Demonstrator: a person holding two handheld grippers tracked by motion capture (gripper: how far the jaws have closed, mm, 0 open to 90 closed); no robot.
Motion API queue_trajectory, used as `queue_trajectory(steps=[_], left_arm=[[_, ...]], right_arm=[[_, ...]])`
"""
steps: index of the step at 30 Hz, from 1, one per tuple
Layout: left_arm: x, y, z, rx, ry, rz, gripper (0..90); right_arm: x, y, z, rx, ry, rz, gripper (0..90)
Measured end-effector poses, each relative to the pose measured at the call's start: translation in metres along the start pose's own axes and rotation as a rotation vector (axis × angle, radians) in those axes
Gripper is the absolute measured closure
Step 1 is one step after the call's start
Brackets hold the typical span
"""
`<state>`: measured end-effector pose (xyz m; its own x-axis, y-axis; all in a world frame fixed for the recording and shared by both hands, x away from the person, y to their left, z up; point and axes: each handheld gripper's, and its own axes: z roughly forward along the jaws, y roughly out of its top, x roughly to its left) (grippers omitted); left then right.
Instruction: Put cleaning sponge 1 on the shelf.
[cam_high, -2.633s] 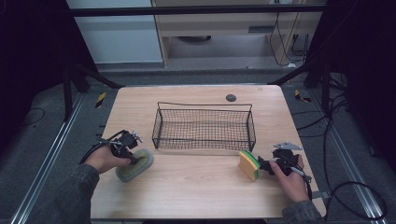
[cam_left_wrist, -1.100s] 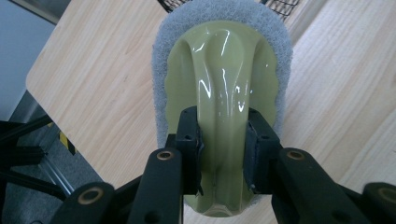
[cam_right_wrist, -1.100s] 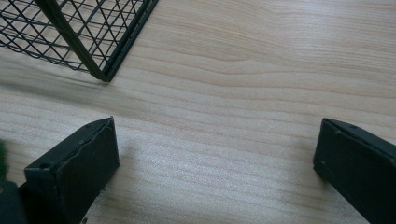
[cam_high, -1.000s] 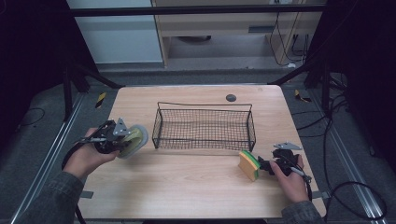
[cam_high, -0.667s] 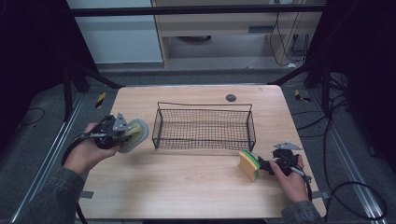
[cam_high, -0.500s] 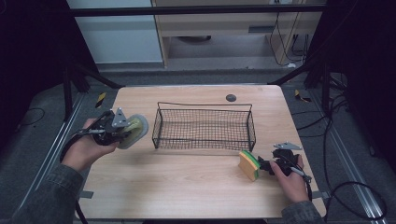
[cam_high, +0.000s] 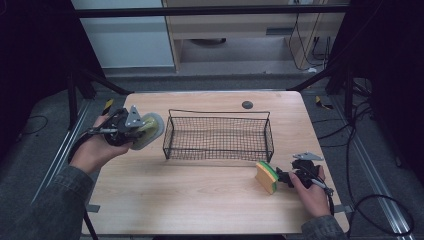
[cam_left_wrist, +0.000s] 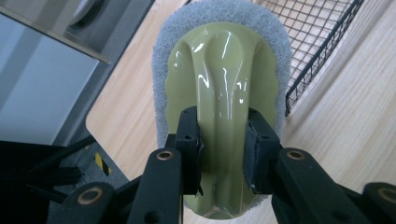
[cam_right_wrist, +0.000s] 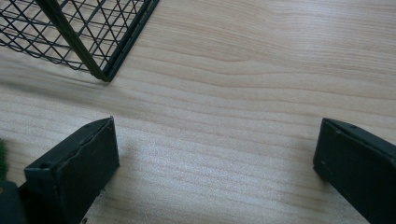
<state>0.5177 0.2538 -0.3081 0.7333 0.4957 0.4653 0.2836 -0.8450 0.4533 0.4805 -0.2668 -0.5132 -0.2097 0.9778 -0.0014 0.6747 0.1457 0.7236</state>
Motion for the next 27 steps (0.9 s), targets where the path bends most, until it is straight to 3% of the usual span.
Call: queue_trajectory(steps=[8, 19, 22, 27], left_arm=[[0.003, 0.018, 0.005, -0.008, 0.01, 0.03, 70.4], [-0.003, 0.044, 0.018, -0.016, 0.013, 0.074, 70.5], [-0.005, 0.052, 0.02, -0.018, 0.025, 0.105, 70.4], [-0.003, 0.062, 0.027, -0.027, 0.026, 0.115, 70.5]], right_arm=[[0.0, 0.0, 0.0, 0.001, 0.0, -0.001, 0.4], [0.0, 0.0, 0.0, 0.0, -0.002, -0.004, 0.4], [0.0, 0.0, 0.0, 0.001, -0.002, -0.006, 0.4], [-0.001, 0.0, 0.0, 0.001, 0.001, -0.008, 0.4]])
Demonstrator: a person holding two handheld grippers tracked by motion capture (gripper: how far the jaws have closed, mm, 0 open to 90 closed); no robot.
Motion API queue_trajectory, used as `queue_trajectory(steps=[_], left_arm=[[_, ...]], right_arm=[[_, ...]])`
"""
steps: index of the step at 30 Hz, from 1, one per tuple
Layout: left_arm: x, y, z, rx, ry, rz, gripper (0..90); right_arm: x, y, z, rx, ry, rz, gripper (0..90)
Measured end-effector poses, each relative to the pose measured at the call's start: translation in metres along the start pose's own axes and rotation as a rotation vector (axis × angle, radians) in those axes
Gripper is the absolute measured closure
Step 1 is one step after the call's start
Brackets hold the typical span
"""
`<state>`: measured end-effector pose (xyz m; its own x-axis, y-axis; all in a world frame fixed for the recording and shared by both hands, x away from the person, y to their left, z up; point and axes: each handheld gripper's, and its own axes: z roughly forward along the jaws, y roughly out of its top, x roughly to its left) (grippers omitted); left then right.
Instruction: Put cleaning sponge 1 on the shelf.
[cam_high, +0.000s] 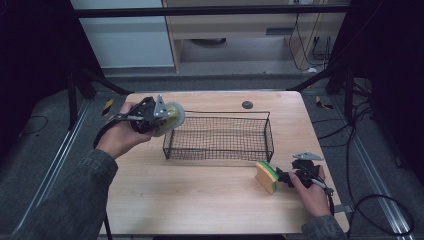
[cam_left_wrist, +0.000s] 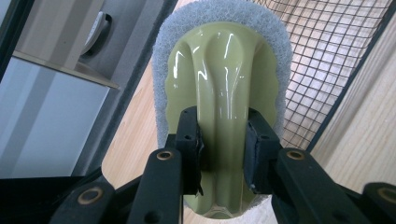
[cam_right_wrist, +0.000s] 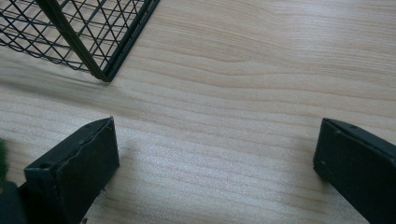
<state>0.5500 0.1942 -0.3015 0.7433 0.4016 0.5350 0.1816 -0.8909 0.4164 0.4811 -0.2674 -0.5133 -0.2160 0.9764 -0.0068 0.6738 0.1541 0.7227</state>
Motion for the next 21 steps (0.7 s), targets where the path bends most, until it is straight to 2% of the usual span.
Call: queue_trajectory(steps=[9, 15, 21], left_arm=[[0.006, 0.023, 0.008, -0.033, 0.005, 0.013, 70.5], [0.002, 0.038, 0.016, -0.022, 0.014, 0.063, 70.5], [0.001, 0.045, 0.028, -0.02, 0.009, 0.082, 70.5]], right_arm=[[0.0, 0.0, 0.0, 0.0, 0.0, 0.0, 0.4], [0.0, 0.0, 0.0, 0.0, 0.0, 0.0, 0.4], [0.0, 0.0, 0.0, 0.0, 0.0, 0.0, 0.4]])
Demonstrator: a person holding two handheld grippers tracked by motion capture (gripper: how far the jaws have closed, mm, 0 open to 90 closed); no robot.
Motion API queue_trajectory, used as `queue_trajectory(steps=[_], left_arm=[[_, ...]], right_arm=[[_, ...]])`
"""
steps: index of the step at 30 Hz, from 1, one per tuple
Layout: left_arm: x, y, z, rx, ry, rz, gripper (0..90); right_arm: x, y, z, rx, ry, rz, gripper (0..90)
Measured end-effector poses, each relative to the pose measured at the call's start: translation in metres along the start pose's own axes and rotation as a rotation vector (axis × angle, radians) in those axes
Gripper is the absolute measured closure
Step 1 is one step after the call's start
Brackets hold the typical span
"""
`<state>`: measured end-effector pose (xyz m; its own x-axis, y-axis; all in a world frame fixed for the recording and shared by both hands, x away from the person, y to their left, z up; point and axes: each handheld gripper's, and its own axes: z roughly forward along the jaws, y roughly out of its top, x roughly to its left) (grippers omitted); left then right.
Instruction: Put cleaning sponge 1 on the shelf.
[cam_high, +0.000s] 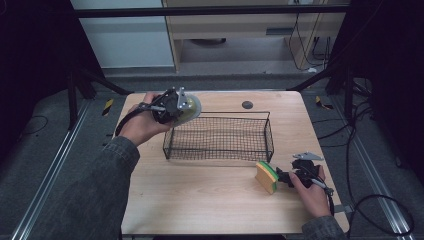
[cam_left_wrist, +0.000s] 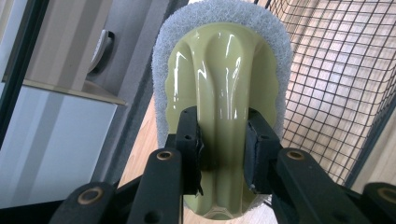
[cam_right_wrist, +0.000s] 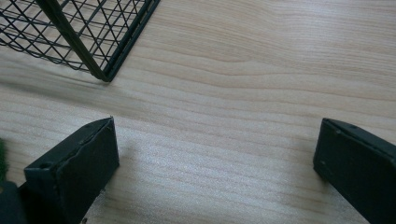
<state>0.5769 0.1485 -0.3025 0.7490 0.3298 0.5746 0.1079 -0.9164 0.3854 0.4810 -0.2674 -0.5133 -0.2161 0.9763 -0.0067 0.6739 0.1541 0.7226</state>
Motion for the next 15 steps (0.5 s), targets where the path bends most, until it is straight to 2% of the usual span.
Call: queue_trajectory(steps=[6, 15], left_arm=[[0.0, 0.005, 0.012, -0.017, -0.019, -0.014, 70.5], [-0.003, 0.014, 0.022, -0.01, -0.037, 0.022, 70.5]], right_arm=[[0.0, 0.0, 0.0, 0.0, 0.0, 0.0, 0.4], [0.0, 0.0, 0.0, 0.0, 0.0, 0.0, 0.4]])
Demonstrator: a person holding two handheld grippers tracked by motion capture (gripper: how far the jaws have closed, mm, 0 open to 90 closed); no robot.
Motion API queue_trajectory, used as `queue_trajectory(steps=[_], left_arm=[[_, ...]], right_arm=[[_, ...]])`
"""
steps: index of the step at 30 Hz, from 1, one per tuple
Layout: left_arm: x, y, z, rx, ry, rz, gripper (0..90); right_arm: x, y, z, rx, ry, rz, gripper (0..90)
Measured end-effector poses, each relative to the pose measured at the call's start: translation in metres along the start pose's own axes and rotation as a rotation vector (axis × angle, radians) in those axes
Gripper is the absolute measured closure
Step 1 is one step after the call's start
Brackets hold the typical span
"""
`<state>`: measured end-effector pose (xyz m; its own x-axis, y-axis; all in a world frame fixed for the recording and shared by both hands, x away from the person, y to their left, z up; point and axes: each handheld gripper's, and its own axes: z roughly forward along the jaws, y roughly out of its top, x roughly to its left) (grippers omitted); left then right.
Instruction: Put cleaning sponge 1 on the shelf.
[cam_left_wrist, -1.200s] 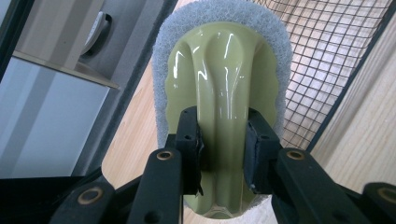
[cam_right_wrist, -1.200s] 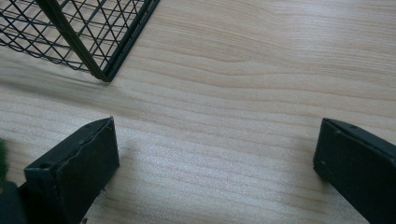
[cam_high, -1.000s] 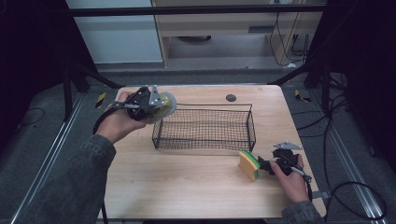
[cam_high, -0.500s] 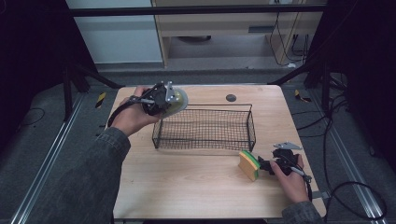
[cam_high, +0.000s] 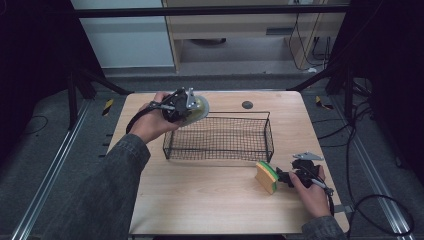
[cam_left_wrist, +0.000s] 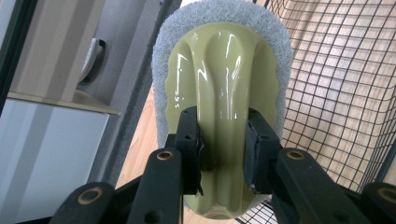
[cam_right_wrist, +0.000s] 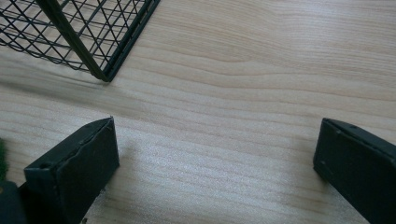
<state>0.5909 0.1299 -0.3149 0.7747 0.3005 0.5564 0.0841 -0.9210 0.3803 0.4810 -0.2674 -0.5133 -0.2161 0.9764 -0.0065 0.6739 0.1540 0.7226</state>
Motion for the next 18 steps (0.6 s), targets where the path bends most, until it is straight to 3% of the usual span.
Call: queue_trajectory(steps=[7, 18], left_arm=[[-0.005, 0.001, 0.005, -0.003, -0.014, 0.008, 70.5], [-0.012, 0.001, 0.008, 0.011, -0.008, 0.061, 70.5]], right_arm=[[0.0, 0.0, 0.0, 0.0, 0.0, 0.0, 0.4], [0.0, 0.0, 0.0, 0.0, 0.0, 0.0, 0.4]])
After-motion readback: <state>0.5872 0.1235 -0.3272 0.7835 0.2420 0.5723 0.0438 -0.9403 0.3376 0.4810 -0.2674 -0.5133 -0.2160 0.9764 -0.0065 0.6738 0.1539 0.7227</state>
